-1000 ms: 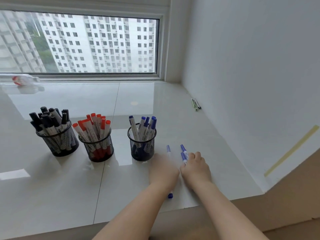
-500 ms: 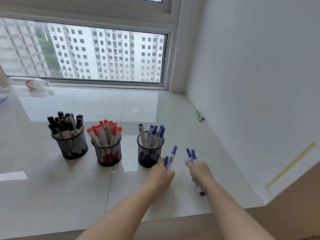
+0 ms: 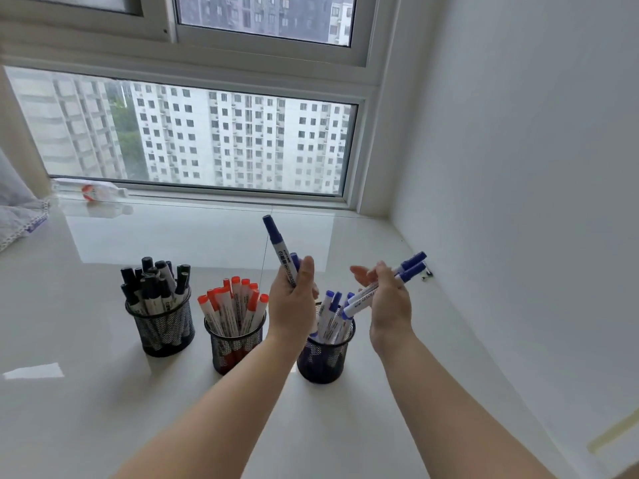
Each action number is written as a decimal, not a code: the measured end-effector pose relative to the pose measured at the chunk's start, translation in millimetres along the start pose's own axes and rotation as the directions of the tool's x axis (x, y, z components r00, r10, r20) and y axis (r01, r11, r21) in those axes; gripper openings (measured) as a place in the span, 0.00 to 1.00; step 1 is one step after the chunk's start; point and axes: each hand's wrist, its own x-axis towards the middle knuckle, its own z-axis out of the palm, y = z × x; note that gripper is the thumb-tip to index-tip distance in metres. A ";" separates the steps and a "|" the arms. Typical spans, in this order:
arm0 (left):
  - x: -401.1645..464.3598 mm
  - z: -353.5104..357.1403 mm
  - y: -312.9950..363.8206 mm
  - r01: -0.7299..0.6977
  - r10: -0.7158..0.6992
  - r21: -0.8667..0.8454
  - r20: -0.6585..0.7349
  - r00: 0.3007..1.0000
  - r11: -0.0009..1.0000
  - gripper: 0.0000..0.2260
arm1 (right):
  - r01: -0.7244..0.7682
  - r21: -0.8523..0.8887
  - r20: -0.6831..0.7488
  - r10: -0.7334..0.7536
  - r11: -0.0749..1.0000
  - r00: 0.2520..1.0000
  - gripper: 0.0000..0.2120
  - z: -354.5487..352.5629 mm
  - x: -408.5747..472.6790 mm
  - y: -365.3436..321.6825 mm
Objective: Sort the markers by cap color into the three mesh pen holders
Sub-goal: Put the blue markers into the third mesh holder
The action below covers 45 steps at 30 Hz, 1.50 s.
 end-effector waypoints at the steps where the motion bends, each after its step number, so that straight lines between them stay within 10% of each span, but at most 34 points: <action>1: 4.7 2.5 -1.5 0.009 -0.009 -0.010 -0.010 1.000 1.000 0.12 | 0.001 -0.015 -0.017 -0.002 1.000 1.000 0.15 2.9 1.6 4.6; 15: -0.9 3.0 -73.0 -0.074 0.137 0.468 -0.102 0.985 0.881 0.05 | 0.109 -0.402 0.058 -0.094 0.909 0.994 0.05 10.2 3.2 74.8; 45: -3.8 -22.7 -67.1 0.223 -0.297 0.460 0.094 0.950 0.859 0.02 | 0.143 -0.482 0.158 -0.075 0.864 0.985 0.18 -13.2 -6.8 68.6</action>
